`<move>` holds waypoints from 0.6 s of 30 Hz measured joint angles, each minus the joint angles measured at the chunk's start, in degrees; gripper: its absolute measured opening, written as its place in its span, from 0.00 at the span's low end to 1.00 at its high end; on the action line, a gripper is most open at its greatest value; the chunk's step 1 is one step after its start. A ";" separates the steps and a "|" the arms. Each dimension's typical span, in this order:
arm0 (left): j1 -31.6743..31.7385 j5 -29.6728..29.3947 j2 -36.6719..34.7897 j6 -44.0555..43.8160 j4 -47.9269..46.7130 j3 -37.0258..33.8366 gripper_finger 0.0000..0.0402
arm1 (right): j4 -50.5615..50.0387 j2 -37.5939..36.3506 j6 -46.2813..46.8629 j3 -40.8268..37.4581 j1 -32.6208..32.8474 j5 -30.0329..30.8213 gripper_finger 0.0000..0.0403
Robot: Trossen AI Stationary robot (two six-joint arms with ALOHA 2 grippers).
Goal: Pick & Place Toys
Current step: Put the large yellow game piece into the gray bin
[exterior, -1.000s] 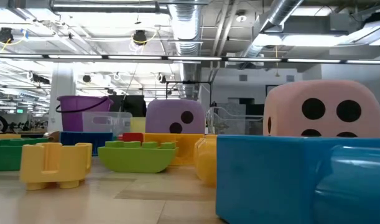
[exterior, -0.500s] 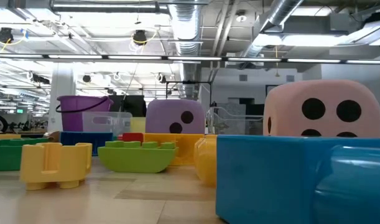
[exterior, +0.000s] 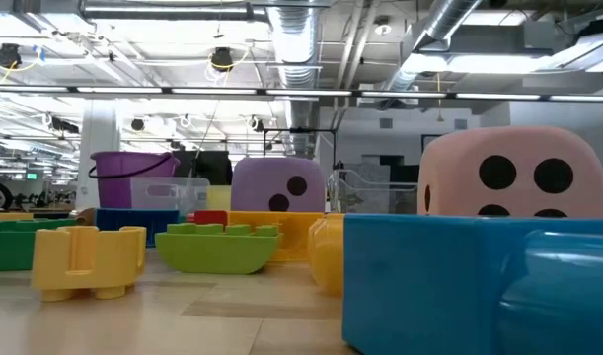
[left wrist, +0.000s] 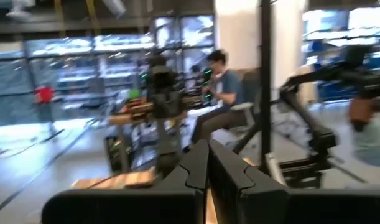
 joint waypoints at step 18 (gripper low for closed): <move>-1.82 -10.40 4.81 5.95 -7.67 -1.31 0.00 | -1.98 1.68 -1.94 -4.75 8.48 6.81 0.00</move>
